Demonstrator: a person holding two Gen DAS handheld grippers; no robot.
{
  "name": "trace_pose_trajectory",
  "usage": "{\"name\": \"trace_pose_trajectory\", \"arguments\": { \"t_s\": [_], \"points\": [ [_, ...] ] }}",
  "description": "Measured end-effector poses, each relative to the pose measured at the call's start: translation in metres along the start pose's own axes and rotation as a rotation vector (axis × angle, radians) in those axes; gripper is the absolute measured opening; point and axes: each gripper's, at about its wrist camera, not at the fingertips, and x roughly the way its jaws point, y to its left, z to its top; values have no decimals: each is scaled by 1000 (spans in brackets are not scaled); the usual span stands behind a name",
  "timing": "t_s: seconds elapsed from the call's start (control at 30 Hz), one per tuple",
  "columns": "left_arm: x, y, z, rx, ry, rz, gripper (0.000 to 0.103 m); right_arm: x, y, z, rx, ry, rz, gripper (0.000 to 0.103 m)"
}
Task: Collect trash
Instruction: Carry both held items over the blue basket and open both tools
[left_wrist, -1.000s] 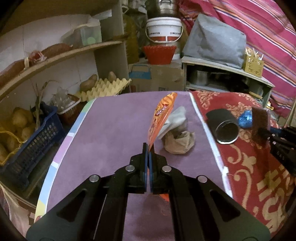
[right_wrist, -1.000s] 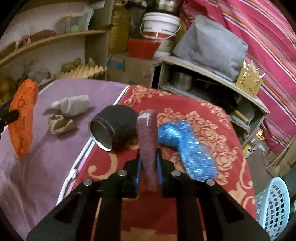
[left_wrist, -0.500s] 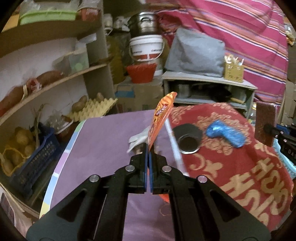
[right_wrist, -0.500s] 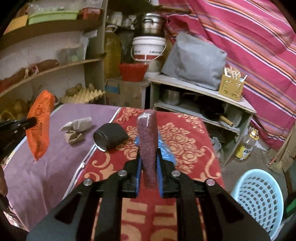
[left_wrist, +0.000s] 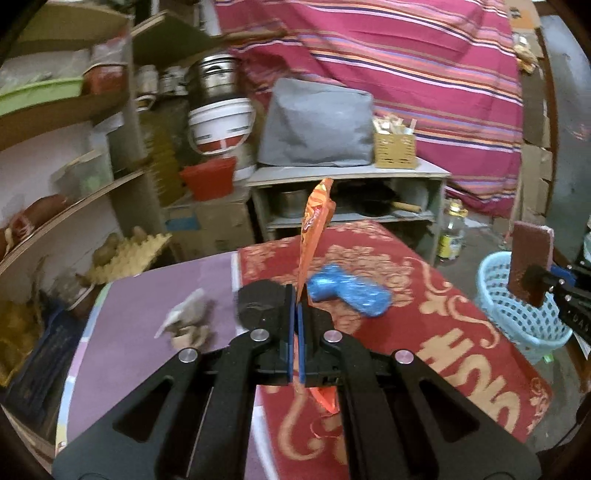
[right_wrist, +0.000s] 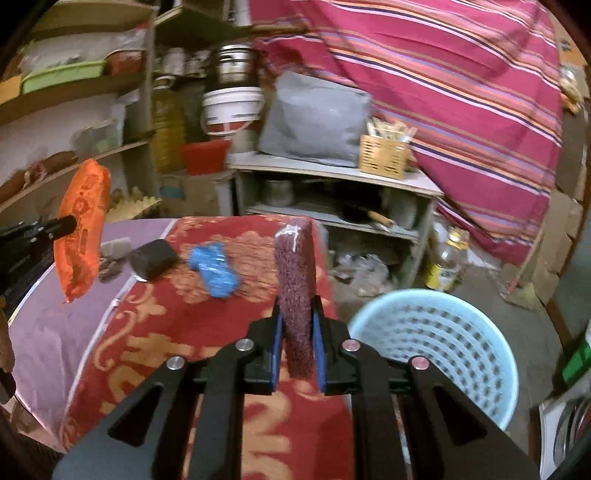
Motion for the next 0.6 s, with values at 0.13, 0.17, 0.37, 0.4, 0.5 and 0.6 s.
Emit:
{"name": "trace_pose_trajectory", "arguments": {
  "t_s": [0.13,0.17,0.37,0.4,0.5,0.6],
  "points": [
    [10,-32,2,33,13,-35,0,-2,-45,-9,58,16,-45,15],
    [13,-43,3,41,17,-47,0,-2,-52,-10,69,17,-50,15],
    [29,-84,9,49,29,-101,0,-8,-96,-22,121,29,-81,15],
    [31,-91,9,49,31,-111,0,-7,-103,-24,129,36,-83,15],
    [38,-114,10,51,37,-150,0,-4,-115,-30,143,55,-89,15],
    [43,-134,10,60,41,-175,0,-2,-125,-35,156,68,-94,15]
  ]
}}
